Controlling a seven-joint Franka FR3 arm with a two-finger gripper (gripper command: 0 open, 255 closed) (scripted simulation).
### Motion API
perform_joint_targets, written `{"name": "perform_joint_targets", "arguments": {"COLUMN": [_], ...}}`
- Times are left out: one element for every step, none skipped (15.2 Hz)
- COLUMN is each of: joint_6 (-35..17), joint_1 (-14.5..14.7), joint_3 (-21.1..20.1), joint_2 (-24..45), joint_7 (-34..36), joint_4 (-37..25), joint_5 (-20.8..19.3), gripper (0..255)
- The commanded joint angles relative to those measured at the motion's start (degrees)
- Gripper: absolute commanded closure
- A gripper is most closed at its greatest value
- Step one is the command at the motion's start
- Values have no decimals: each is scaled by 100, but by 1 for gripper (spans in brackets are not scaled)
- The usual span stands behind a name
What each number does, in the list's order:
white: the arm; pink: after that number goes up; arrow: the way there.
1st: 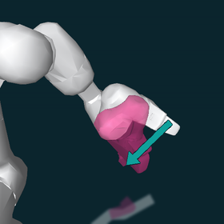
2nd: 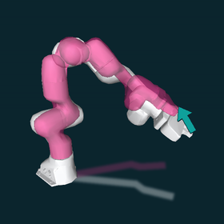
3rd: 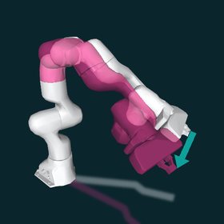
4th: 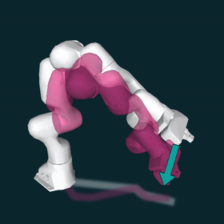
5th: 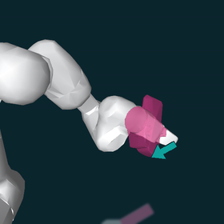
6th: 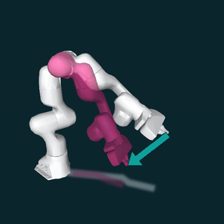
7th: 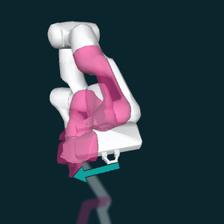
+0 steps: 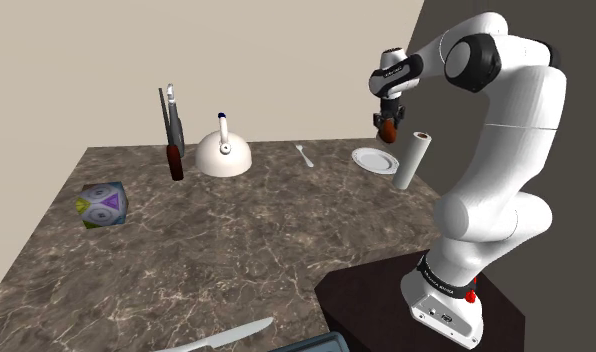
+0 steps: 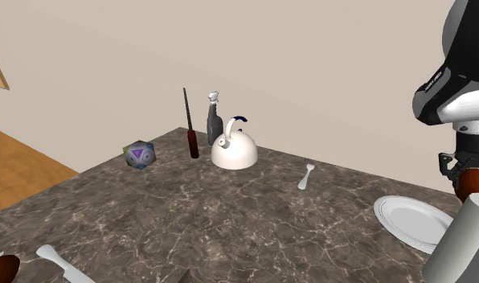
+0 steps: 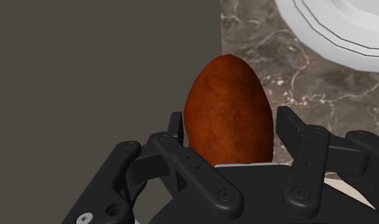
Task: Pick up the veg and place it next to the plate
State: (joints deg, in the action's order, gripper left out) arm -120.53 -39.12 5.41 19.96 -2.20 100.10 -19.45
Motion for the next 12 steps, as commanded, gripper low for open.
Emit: {"name": "perform_joint_targets", "arguments": {"joint_6": [-112,-173,-234,-294,-354,-435,-435,-435,-435,-434,-434,-434], "joint_1": [-44,-46,-48,-52,-55,-59,-60,-62,-63,-64,-66,-67], "joint_3": [41,43,43,43,43,44,43,41,39,38,36,35], "joint_2": [71,104,139,174,210,261,261,261,262,262,262,262], "joint_7": [34,55,77,99,120,150,151,151,151,152,152,152], "joint_4": [114,144,173,200,227,261,260,261,260,259,260,259], "joint_5": [-24,-33,-42,-53,-63,-77,-78,-78,-79,-79,-80,-81], "gripper": [255,255,255,255,255,255,255,255,255,255,255,255]}}
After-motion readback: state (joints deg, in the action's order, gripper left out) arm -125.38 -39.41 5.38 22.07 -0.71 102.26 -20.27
